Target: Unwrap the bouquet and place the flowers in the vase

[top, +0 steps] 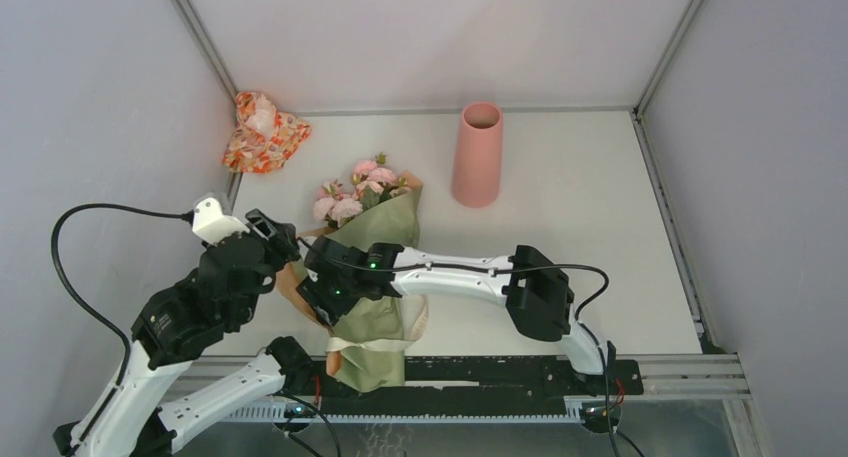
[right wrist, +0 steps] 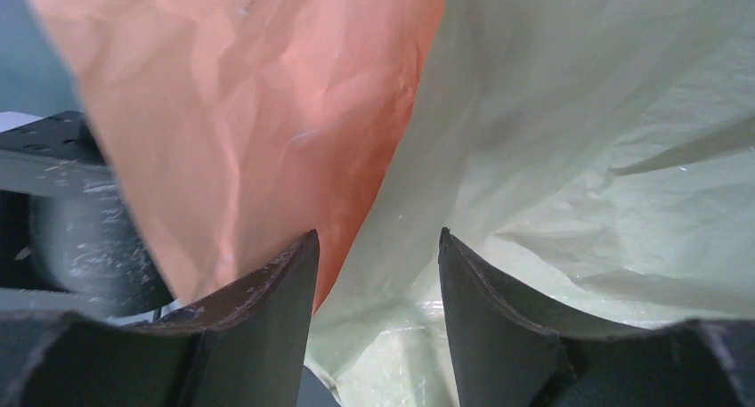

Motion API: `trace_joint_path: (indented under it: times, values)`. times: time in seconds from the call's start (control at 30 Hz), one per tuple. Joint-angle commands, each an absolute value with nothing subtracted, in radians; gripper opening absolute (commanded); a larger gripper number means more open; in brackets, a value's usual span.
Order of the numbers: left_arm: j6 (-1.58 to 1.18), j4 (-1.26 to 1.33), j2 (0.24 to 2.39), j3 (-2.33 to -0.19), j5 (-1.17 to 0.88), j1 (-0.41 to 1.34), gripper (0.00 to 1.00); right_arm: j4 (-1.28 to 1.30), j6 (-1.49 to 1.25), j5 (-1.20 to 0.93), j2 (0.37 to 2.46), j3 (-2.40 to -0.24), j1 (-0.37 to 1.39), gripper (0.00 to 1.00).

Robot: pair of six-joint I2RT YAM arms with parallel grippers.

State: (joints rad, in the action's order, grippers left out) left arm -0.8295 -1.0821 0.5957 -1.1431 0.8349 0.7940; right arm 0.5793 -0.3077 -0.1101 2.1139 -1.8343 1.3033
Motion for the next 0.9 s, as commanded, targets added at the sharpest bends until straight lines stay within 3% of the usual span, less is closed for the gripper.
trace_joint_path:
  times: [0.0, 0.37, 0.47, 0.6, 0.63, 0.87]
  values:
    - [-0.824, -1.042, 0.622, -1.189, 0.811, 0.796, 0.63, 0.585, -0.270, -0.129, 2.171, -1.888, 1.321, 0.60]
    - [-0.845, -1.137, 0.588, -1.276, 0.941, 0.795, 0.64, 0.600, -0.273, -0.125, 2.261, -1.909, 1.350, 0.56]
    - [-0.839, -1.135, 0.566, -1.293, 0.951, 0.795, 0.65, 0.619, -0.273, -0.090, 2.282, -1.929, 1.350, 0.41]
    - [-0.843, -1.135, 0.554, -1.281, 0.943, 0.795, 0.65, 0.623, -0.277, -0.025, 2.271, -1.918, 1.350, 0.04]
    - [-0.846, -1.136, 0.553, -1.274, 0.943, 0.795, 0.65, 0.623, -0.279, -0.005, 2.260, -1.908, 1.349, 0.00]
    - [-0.841, -1.074, 0.571, -1.199, 0.891, 0.795, 0.65, 0.625, -0.296, 0.275, 2.029, -1.748, 1.336, 0.00]
